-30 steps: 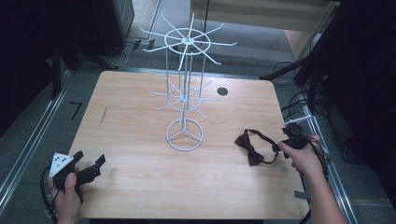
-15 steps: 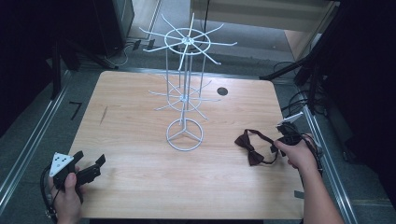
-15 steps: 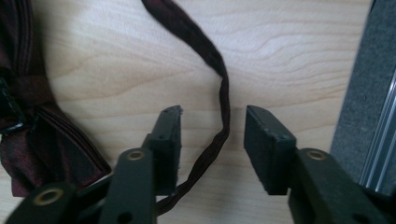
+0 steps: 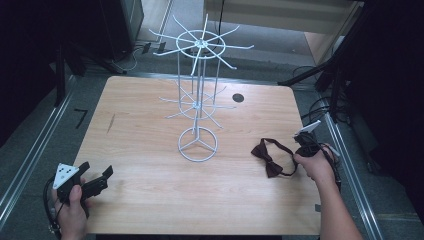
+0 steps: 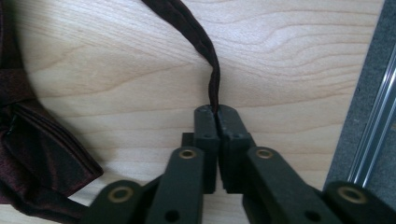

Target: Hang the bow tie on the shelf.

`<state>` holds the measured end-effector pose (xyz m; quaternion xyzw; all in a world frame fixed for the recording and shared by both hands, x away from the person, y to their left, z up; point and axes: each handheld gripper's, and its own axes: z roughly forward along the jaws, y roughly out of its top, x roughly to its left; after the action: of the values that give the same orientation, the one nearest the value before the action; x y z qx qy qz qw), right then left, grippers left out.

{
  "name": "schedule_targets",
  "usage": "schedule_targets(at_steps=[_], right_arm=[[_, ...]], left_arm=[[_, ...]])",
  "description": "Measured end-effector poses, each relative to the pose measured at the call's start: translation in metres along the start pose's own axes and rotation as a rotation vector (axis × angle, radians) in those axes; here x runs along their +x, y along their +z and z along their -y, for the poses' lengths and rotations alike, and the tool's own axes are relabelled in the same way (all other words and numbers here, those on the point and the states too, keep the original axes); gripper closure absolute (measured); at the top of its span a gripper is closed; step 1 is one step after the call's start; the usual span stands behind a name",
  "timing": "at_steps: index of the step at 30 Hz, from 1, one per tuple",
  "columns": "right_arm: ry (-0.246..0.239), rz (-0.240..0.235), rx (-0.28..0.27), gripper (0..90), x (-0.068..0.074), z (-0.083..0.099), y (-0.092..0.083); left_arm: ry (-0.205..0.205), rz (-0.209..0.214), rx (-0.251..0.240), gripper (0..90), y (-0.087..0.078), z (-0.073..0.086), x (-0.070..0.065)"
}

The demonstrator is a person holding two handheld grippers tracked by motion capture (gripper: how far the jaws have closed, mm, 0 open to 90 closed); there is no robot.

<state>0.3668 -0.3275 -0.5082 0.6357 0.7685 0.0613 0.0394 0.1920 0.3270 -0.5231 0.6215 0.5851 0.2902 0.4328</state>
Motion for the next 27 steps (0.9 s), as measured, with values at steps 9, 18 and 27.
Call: schedule_targets(at_steps=[9,18,27], right_arm=[[0.005,0.006,-0.075,90.0,-0.001,0.005,-0.003],[-0.032,0.035,-0.305,90.0,0.01,0.009,-0.029],[-0.046,0.049,-0.554,90.0,0.025,0.016,-0.05]], left_arm=[[0.0,0.0,0.002,14.4,0.0,0.0,0.0],[0.0,0.001,0.002,14.4,0.0,0.0,0.0],[-0.001,0.002,0.003,14.4,0.0,0.0,0.0]])
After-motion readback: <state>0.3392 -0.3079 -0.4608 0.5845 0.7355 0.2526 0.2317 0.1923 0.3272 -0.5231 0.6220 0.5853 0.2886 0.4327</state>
